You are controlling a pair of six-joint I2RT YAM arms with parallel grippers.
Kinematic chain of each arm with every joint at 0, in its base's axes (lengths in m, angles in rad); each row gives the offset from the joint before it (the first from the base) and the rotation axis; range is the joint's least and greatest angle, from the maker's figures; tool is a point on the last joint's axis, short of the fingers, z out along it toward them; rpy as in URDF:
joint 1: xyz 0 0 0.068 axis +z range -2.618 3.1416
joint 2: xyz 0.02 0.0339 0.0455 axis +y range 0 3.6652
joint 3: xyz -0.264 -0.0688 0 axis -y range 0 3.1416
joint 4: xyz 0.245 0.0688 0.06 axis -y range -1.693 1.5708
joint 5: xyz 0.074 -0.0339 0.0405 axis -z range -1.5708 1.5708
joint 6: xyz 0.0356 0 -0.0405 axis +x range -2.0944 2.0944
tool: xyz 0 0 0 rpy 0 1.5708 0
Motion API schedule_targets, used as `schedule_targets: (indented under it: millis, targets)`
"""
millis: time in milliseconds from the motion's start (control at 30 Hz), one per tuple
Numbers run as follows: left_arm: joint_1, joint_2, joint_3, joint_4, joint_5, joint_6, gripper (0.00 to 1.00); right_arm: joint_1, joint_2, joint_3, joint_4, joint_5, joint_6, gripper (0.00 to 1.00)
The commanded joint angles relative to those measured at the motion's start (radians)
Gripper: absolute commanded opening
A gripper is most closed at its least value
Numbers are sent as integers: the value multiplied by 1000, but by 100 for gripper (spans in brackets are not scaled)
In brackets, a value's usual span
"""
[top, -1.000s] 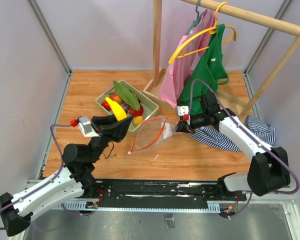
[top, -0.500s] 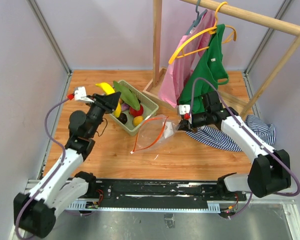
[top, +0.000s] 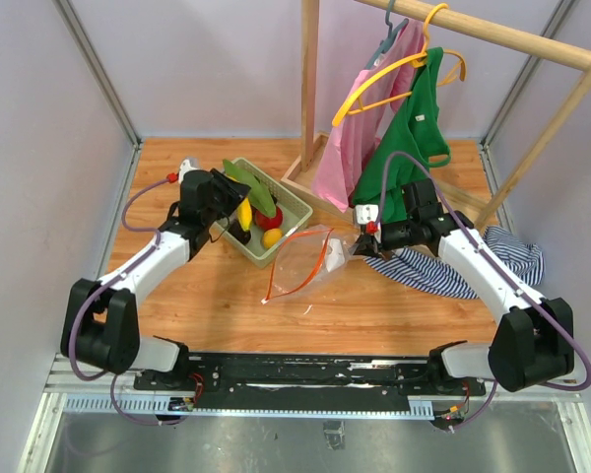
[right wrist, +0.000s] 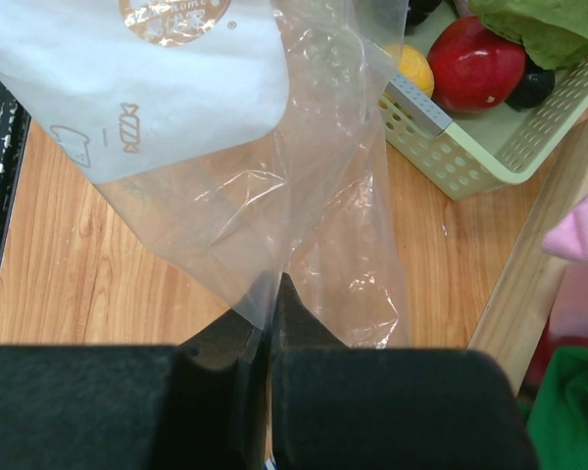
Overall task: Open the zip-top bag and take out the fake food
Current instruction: Place the fake fruit in the bin.
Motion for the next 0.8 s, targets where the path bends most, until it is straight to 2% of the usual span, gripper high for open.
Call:
schedule_targets:
  millis: [0, 100, 200, 433, 767]
  targets:
    - [5, 82, 70, -121, -86, -54, 59, -17, -6, 31, -26, -23, 2, 1]
    - [5, 102, 103, -142, -129, -48, 85, -17, -7, 32, -26, -23, 2, 1]
    - [5, 79, 109, -130, -162, -26, 95, -17, -1, 33, -26, -27, 6, 1]
    - [5, 15, 85, -104, -163, 28, 99, -17, -3, 36, -27, -29, 14, 1]
    - [5, -108, -31, 49, -83, 107, 99, -19, 1, 37, -27, -37, 26, 1]
